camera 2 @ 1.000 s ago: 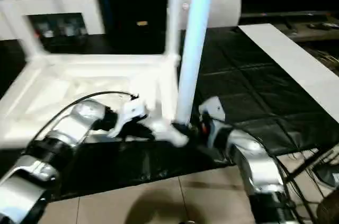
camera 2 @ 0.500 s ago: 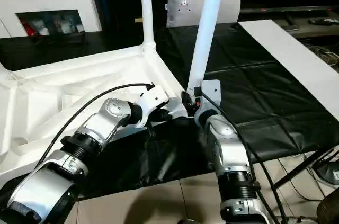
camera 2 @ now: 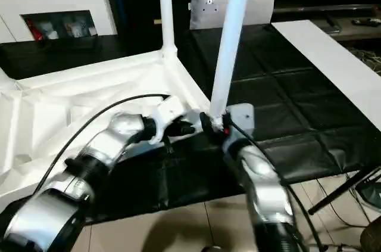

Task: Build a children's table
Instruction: Rotate leg to tighten

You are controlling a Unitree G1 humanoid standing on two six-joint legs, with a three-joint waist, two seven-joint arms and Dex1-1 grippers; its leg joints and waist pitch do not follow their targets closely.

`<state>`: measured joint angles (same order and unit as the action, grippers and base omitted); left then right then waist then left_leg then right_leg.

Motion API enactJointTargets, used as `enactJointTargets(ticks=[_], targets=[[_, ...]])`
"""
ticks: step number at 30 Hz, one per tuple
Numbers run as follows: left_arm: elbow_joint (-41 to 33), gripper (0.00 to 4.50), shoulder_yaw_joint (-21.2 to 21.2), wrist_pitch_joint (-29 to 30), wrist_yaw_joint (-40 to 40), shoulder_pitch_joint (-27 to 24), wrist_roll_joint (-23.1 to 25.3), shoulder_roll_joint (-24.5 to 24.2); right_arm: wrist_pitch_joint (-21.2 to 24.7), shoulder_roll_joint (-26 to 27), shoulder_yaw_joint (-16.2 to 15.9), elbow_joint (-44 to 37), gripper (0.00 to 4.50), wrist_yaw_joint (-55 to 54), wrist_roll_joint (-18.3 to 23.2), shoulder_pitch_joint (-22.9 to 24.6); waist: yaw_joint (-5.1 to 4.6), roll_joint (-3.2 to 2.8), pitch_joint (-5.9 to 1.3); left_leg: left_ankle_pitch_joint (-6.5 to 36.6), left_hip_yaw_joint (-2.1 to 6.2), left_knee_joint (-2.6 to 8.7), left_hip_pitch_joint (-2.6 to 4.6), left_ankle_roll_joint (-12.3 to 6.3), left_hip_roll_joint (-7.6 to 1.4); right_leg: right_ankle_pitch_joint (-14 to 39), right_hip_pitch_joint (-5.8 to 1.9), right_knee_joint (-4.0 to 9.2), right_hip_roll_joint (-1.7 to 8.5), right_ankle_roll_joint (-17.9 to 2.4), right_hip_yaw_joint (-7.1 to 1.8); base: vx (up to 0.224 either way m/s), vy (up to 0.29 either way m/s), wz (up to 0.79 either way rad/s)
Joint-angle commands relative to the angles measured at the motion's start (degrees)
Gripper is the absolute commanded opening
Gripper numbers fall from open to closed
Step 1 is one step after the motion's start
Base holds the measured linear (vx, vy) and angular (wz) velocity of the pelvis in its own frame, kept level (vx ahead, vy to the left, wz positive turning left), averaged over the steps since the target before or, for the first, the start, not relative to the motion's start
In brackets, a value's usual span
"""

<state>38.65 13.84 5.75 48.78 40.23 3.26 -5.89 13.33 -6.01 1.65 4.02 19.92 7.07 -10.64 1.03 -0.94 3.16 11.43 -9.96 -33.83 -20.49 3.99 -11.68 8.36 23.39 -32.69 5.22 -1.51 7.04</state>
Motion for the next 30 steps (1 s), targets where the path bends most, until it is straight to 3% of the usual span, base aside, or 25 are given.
enactJointTargets(ticks=[1, 5, 6, 7, 8, 9, 10, 12, 14, 16, 17, 18, 21, 22, 26, 30], targets=[[-4.95, 0.75, -1.14, 0.69, 1.04, -0.43, -2.06, -0.84, 1.84, -0.51, -1.43, -3.78, 4.4, 1.53, 1.35, 0.8, 0.32, 0.32, -4.1, 8.6, 0.24, 3.65, -0.05, -6.02, -1.72, 15.55, -3.76, 3.66, 3.4, -10.89, -3.2, 0.0, 0.0, 0.0], [-14.88, 0.99, -2.66, 6.89, 2.24, -5.71, -3.76, -4.26, 3.02, -0.03, -1.74, -7.4, 4.5, 3.17, 3.86, 1.59, -0.09, 0.62, -3.6, 12.44, 0.31, 4.01, -0.11, -3.96, -1.45, 23.3, -3.67, 4.3, 3.45, -8.2, -3.05, 0.0, 0.0, 0.0], [-20.32, 1.05, -3.66, 10.68, 3.12, -8.88, -4.21, -6.72, 4.31, 0.09, -2.38, -8.63, 4.5, 3.83, 4.42, 1.38, -0.31, 0.68, -3.56, 13.2, 0.35, 3.98, 0.2, -3.45, -1.46, 25.55, -3.28, 4.46, 3.45, -7.15, -3.06, 0.0, 0.0, 0.0], [-20.34, 1.18, -3.66, 10.69, 3.13, -8.89, -4.22, -6.73, 4.31, 0.09, -2.38, -8.63, 4.5, 3.83, 4.42, 1.38, -0.57, 0.63, -3.45, 13.45, 0.37, 4.07, 0.04, -3.31, -1.41, 26.43, -3.27, 4.57, 3.33, -6.71, -3.04, 0.0, 0.0, 0.0], [-23.2, 1.36, -4.19, 12.54, 3.59, -10.58, -4.44, -7.99, 4.72, 0.19, -2.69, -9.01, 4.5, 4.15, 4.69, 1.19, -0.85, 1.13, -3.3, 14.49, 0.24, 3.98, 0.33, -3.0, -1.24, 29.16, -2.81, 5.1, 3.09, -5.33, -2.94, 0.0, 0.0, 0.0], [-28.45, 1.36, -5.12, 15.88, 4.29, -13.72, -5.43, -10.45, 6.06, 0.3, -3.29, -9.59, 4.5, 4.61, 5.3, 0.78, -0.73, 1.12, -3.33, 14.65, 0.38, 3.98, 0.34, -2.83, -1.25, 30.1, -2.84, 4.99, 3.3, -4.96, -2.94, 0.0, 0.0, 0.0], [-31.94, 1.41, -5.56, 17.96, 4.88, -15.85, -6.16, -12.26, 6.98, 0.38, -3.79, -10.06, 4.5, 5.03, 5.77, 0.54, -0.83, 0.7, -3.24, 14.66, 0.61, 4.23, 0.15, -2.27, -1.48, 30.45, -2.87, 4.76, 3.44, -4.81, -3.04, 0.0, 0.0, 0.0], [-36.76, 1.63, -6.03, 20.81, 6.1, -18.84, -7.15, -15.0, 8.44, 0.66, -4.51, -10.39, 4.5, 5.56, 6.42, 0.05, -1.08, 0.71, -3.13, 16.54, 0.6, 4.22, 0.79, -1.4, -1.55, 30.92, -2.18, 4.99, 3.14, -4.61, -3.04, 0.0, 0.0, 0.0], [-43.66, 1.78, -6.32, 25.55, 7.65, -22.81, -8.77, -18.74, 9.68, 1.22, -5.41, -10.07, 4.5, 5.86, 7.07, -0.87, -1.0, 0.86, -3.1, 16.03, 0.74, 4.58, 0.42, -1.17, -1.71, 28.56, -2.4, 4.38, 3.08, -5.19, -3.27, 0.0, 0.0, 0.0], [-49.04, 1.78, -6.32, 29.95, 8.98, -25.99, -9.89, -21.77, 9.67, 1.95, -5.84, -7.59, 4.5, 5.05, 6.2, -2.75, -1.05, 0.61, -3.05, 16.43, 0.73, 4.63, 0.65, -0.73, -1.71, 27.53, -2.19, 4.22, 2.93, -5.68, -3.35, 0.0, 0.0, 0.0], [-50.83, 1.78, -6.29, 31.55, 9.3, -27.07, -9.85, -22.77, 9.57, 2.13, -6.09, -6.53, 4.5, 4.65, 5.54, -3.54, -1.14, 1.0, -2.98, 16.13, 0.62, 4.69, 0.59, -0.56, -1.67, 26.55, -2.16, 4.17, 2.81, -6.01, -3.46, 0.0, 0.0, 0.0], [-52.65, 1.78, -6.08, 34.04, 9.61, -28.58, -9.61, -24.16, 9.97, 2.84, -6.04, -4.4, 4.5, 3.9, 5.15, -5.15, -0.88, 0.76, -3.08, 15.73, 0.65, 4.65, 0.77, -0.05, -1.71, 25.43, -2.14, 3.71, 2.92, -6.58, -3.59, 0.0, 0.0, 0.0], [-54.6, 1.78, -5.36, 38.03, 9.14, -30.69, -9.28, -26.62, 10.65, 4.24, -5.75, -0.07, 4.5, 1.66, 4.09, -8.52, -1.04, 0.61, -2.97, 16.38, 0.59, 4.72, 0.84, 0.62, -1.45, 25.27, -2.13, 3.87, 2.74, -6.28, -3.64, 0.0, 0.0, 0.0], [-54.89, 1.78, -5.22, 39.6, 8.43, -31.05, -9.07, -27.08, 10.06, 4.25, -6.27, 1.62, 4.5, 1.24, 3.21, -9.81, -0.94, 0.34, -3.0, 16.59, 0.52, 4.65, 1.03, 0.89, -1.43, 24.98, -1.98, 3.85, 2.7, -6.33, -3.69, 0.0, 0.0, 0.0], [-54.45, 1.78, -3.4, 44.54, 6.07, -31.16, -7.51, -28.63, 5.95, 3.96, -6.51, 11.79, 4.5, -4.11, -1.5, -15.89, -1.3, 0.3, -3.23, 15.58, 0.62, 4.58, 0.79, 1.93, -1.15, 22.12, -2.4, 3.27, 2.56, -7.34, -3.73, 0.0, 0.0, 0.0], [-53.38, 1.78, -3.22, 46.11, 2.32, -30.67, -5.09, -28.8, 2.51, 4.17, -3.34, 19.16, 4.5, -8.72, -1.33, -20.08, -1.26, 0.2, -3.39, 15.0, 0.45, 4.25, 0.87, 1.56, -1.07, 21.0, -2.51, 3.29, 2.66, -7.66, -3.73, 0.0, 0.0, 0.0]])
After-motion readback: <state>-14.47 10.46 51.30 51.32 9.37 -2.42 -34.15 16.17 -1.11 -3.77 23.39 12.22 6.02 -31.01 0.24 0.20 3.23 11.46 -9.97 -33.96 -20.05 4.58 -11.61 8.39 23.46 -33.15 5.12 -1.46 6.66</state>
